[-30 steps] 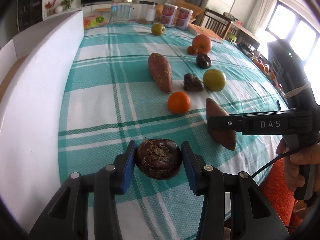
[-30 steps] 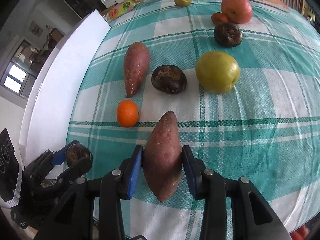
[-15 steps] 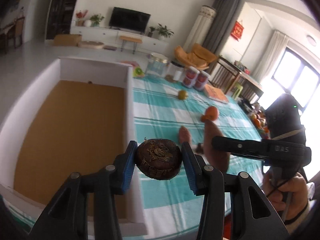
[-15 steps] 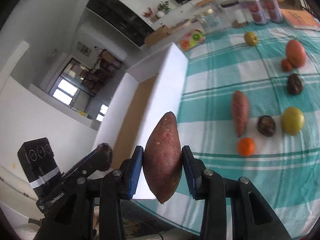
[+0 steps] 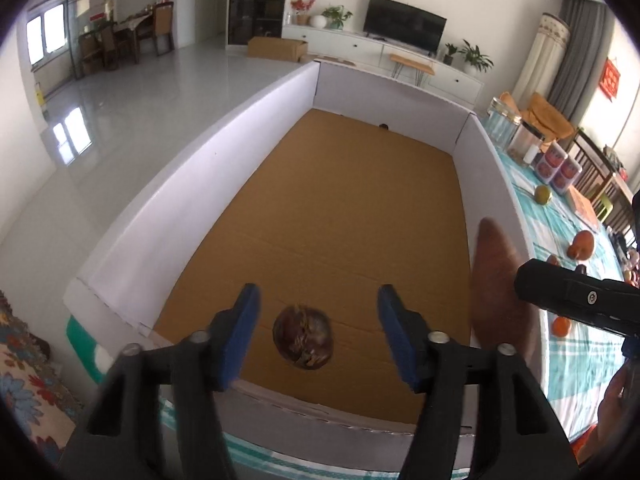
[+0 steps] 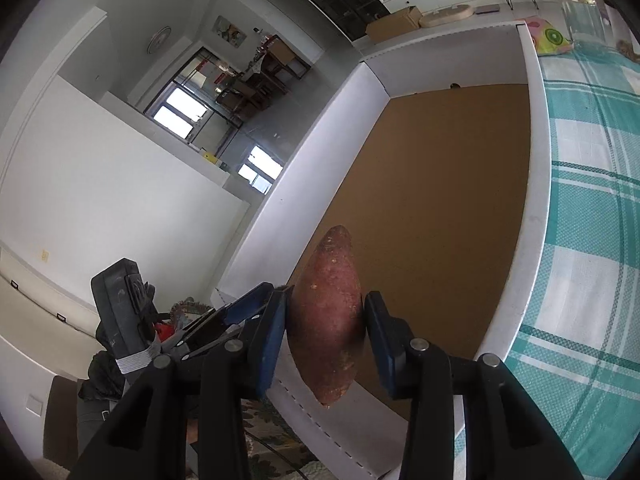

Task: Organize fruits
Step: 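Carry both fruits into the white cardboard box and open both tools, then move the left tool back over the table toward the tangerine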

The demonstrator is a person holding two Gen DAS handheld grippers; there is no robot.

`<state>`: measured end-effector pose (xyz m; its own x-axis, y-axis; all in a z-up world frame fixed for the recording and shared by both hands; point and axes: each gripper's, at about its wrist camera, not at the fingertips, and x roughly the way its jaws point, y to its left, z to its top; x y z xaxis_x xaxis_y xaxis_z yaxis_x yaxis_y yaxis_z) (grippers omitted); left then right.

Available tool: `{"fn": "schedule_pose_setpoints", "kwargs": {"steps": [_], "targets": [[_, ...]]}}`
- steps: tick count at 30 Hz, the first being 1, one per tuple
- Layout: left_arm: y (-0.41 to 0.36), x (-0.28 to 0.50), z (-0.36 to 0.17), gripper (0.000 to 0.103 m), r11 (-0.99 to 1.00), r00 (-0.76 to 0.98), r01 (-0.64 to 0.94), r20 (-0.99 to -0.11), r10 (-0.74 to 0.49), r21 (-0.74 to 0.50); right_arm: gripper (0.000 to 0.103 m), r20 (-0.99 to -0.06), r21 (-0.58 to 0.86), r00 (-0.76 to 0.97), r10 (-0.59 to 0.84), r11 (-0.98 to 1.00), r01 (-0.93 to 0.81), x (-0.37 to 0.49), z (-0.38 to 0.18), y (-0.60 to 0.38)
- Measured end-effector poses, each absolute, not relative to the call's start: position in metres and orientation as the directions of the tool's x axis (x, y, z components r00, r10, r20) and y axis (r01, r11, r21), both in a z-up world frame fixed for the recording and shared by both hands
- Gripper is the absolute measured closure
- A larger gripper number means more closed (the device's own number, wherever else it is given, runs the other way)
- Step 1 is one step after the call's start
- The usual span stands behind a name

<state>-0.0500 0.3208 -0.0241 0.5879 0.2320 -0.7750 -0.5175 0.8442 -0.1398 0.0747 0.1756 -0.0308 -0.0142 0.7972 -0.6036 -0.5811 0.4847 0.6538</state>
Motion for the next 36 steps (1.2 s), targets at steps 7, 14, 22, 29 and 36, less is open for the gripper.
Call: {"fn": "schedule_pose_setpoints", "kwargs": {"steps": [7, 14, 22, 29, 36], "targets": [[0.289, -0.038, -0.004, 0.011, 0.869, 0.684, -0.449, -0.707, 0.182, -0.210, 0.017, -0.571, 0.578, 0.243, 0.784, 0.594, -0.559, 0.088, -0.002, 0.082], [0.179, -0.010, 0.009, 0.007, 0.955, 0.755, -0.130, -0.651, -0.078, -0.266, 0.001, -0.610, 0.268, 0.693, 0.384, 0.923, -0.277, 0.090, -0.010, -0.080], [0.070, 0.034, -0.055, 0.007, 0.964, 0.611, 0.081, -0.751, -0.250, -0.255, 0.001, -0.718, 0.151, 0.694, -0.056, 0.960, 0.234, 0.121, -0.072, -0.234], [0.075, 0.061, -0.098, 0.007, 0.992, 0.625, 0.020, -0.773, -0.111, -0.126, 0.001, -0.761, 0.103, 0.631, -0.149, 0.933, 0.344, 0.144, -0.109, -0.273], [0.082, 0.076, -0.109, 0.006, 0.994, 0.630, -0.004, -0.772, -0.084, -0.112, 0.000, -0.795, 0.065, 0.585, -0.160, 0.937, 0.344, 0.153, -0.130, -0.273]]}}
